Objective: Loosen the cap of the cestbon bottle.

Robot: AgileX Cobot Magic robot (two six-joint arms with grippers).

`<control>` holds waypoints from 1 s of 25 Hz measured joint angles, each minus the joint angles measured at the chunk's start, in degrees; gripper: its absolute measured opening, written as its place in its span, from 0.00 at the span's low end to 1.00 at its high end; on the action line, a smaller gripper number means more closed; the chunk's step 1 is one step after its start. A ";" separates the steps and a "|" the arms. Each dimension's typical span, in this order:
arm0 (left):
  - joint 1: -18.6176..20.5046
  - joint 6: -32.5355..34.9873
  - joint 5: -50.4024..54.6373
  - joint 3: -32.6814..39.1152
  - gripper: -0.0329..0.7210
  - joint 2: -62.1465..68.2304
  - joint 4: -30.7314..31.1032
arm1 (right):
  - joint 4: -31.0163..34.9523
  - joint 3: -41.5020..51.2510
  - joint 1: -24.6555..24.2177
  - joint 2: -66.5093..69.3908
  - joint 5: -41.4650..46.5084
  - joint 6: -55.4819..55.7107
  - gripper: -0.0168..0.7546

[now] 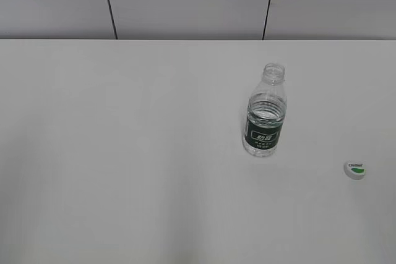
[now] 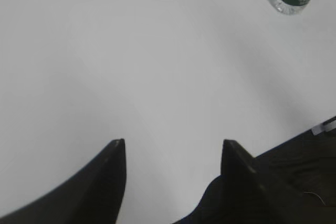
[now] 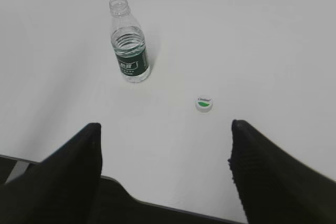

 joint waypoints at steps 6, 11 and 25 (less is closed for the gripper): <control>0.00 0.23 4.21 5.65 0.63 -11.64 -1.17 | -2.62 2.13 0.00 -1.10 0.00 -3.49 0.77; 0.00 2.41 3.58 6.45 0.63 -18.84 -1.65 | -2.92 9.50 0.00 -1.10 0.00 -5.46 0.77; 0.00 4.08 2.28 7.49 0.63 -22.56 -1.90 | -4.40 15.53 0.00 -1.10 -9.94 -6.31 0.77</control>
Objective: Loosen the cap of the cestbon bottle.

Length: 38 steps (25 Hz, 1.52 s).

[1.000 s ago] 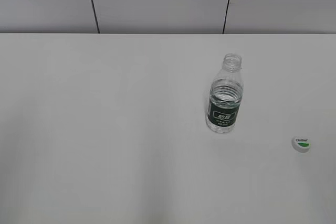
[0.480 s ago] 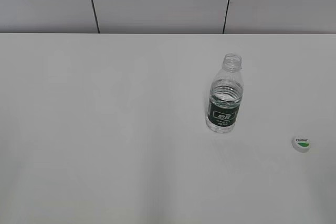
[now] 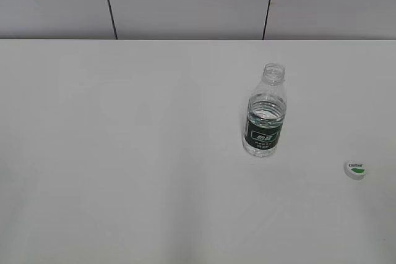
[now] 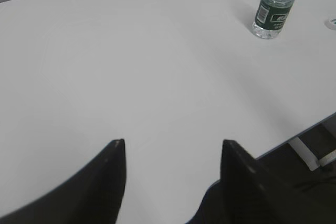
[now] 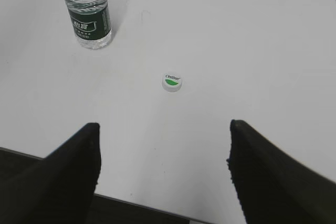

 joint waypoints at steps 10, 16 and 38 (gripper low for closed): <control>1.63 0.02 -0.11 0.00 0.63 0.00 -0.07 | 0.00 0.00 0.00 0.00 -0.11 0.00 0.77; 12.45 0.02 -0.12 0.00 0.63 -0.50 -0.07 | 0.00 0.00 0.00 0.00 -0.12 0.00 0.77; 32.51 0.07 -0.32 0.07 0.63 -7.34 -0.07 | 0.11 0.27 -2.56 -6.66 -0.18 0.00 0.77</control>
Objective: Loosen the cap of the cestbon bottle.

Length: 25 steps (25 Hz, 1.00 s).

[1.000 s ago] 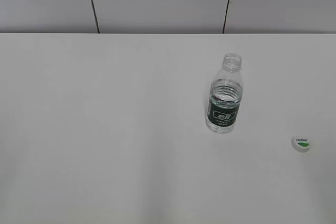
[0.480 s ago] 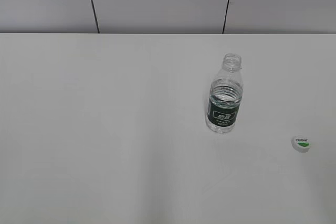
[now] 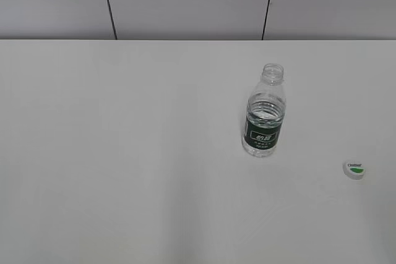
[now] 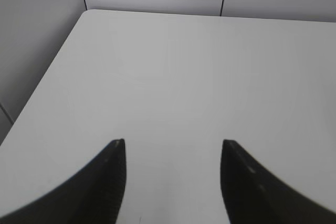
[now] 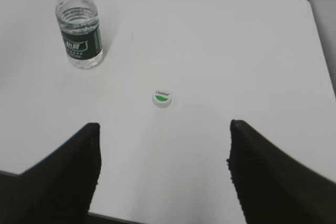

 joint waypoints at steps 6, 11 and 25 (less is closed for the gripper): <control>0.05 0.00 0.00 0.00 0.63 0.00 0.00 | 0.88 0.00 -0.66 -0.74 0.00 0.00 0.77; 0.05 0.00 0.00 0.00 0.63 0.00 0.00 | 0.96 0.00 -0.66 -0.74 0.00 0.00 0.77; 0.05 0.00 0.00 0.00 0.63 0.00 0.00 | 1.07 0.00 -0.66 -0.74 0.00 0.00 0.77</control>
